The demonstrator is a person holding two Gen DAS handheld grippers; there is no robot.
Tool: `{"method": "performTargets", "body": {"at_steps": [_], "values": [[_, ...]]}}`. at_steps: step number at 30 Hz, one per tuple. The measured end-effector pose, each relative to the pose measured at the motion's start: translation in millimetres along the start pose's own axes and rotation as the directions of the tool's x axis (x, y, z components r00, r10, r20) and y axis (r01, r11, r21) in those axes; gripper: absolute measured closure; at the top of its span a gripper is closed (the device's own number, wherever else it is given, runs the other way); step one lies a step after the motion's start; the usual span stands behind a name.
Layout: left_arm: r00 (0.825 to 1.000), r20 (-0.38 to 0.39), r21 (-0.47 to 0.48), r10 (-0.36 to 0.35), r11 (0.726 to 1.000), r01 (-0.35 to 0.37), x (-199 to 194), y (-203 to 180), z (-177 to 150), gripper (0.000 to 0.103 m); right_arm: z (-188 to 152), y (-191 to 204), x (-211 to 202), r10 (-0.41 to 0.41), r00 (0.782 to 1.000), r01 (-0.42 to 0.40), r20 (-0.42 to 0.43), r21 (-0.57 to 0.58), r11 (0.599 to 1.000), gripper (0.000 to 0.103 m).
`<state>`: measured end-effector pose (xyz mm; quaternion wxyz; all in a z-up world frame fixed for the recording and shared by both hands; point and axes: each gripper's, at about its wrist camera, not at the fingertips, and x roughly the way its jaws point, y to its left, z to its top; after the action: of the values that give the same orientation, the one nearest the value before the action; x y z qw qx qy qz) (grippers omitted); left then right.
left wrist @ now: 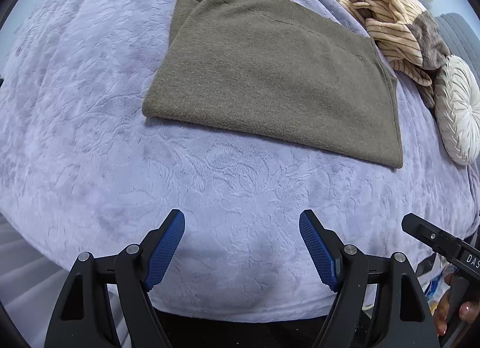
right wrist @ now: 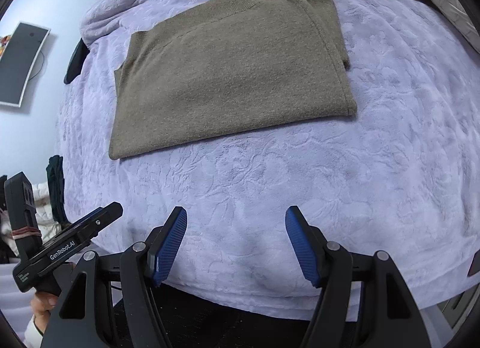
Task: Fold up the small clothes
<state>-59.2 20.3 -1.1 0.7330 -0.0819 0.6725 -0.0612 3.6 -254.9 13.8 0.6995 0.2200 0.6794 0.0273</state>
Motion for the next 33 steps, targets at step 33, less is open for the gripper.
{"method": "performTargets", "body": {"at_steps": [33], "values": [[0.946,-0.044,-0.099,-0.322,0.943,0.317,47.5,99.3,57.4,0.023,-26.8,100.1,51.8,-0.099,0.994,0.101,-0.038,0.053,0.993,0.031]]}}
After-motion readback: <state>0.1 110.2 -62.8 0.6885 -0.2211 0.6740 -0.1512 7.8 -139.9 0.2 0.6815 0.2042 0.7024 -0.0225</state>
